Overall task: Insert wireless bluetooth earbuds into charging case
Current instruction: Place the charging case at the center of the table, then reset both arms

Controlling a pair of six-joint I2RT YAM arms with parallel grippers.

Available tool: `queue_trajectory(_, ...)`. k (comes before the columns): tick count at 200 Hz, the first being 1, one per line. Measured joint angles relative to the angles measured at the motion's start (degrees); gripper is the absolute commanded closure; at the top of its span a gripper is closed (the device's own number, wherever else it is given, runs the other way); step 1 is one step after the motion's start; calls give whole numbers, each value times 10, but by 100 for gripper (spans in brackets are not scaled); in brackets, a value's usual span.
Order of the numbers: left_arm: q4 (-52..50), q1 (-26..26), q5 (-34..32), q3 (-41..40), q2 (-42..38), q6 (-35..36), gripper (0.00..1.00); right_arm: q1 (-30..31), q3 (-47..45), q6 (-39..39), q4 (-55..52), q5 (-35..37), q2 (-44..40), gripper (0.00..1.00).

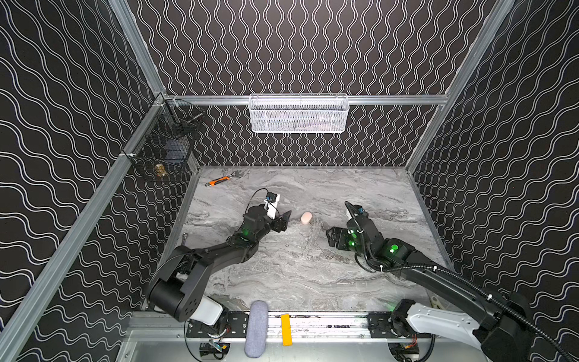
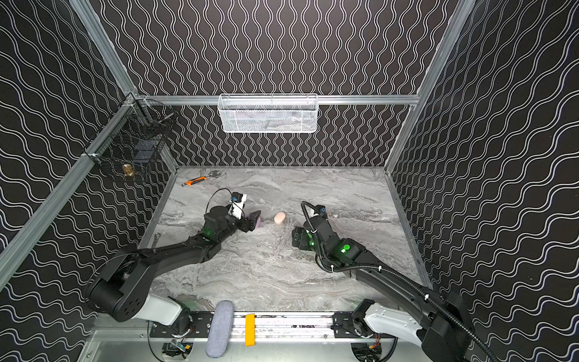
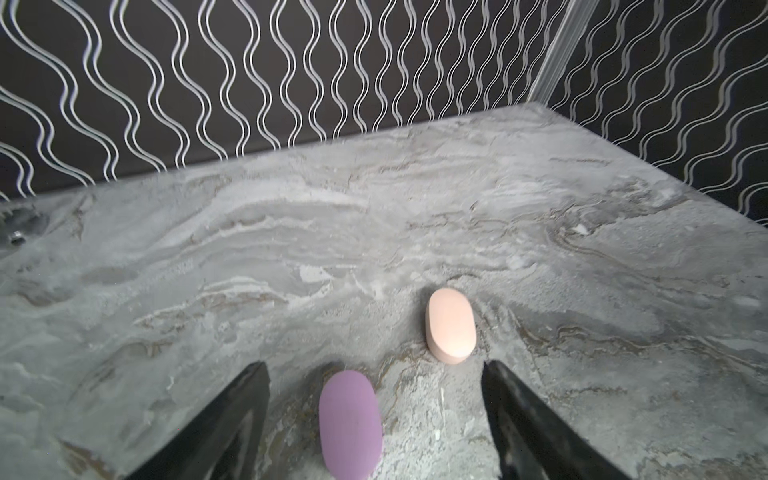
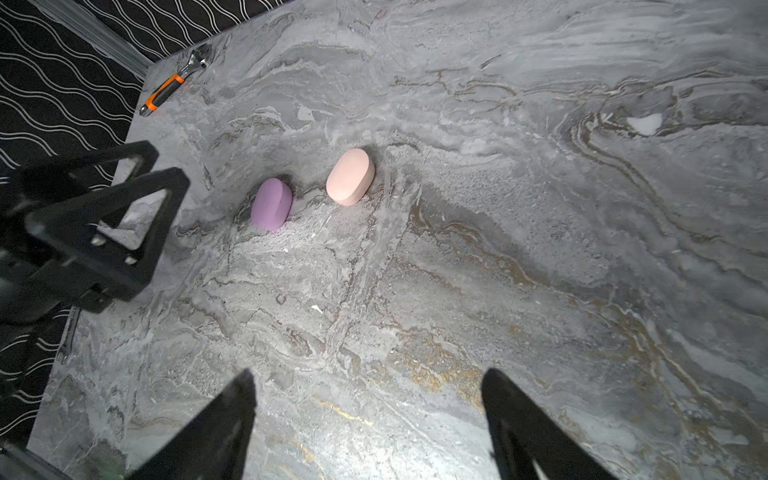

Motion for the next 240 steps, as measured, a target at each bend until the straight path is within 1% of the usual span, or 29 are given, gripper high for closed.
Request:
queue_trajectory(16,-7,6,14,0,-20,11,15,-22,2,-10,-1,5,6,0)
queue_trajectory(37,-28,30,28,6,-44,24,14,-75,-1,-26,-3,6,15,0)
queue_trajectory(102,-118,160,83,54,-117,49,14,-246,-8,-98,14,-2,18,0)
queue_trajectory(149,-150,271,106,38,-144,63,14,-333,-19,-130,50,-6,35,0)
queue_trajectory(165,-153,311,115,28,-146,65,15,-350,-24,-134,62,6,38,0)
queue_trajectory(185,-144,351,127,10,-135,66,15,-353,-40,-141,83,33,39,0)
queue_trajectory(211,-118,368,143,-21,-107,78,15,-360,-50,-145,105,66,56,1)
queue_trajectory(240,-87,373,164,-43,-97,79,16,-365,-51,-156,121,79,69,0)
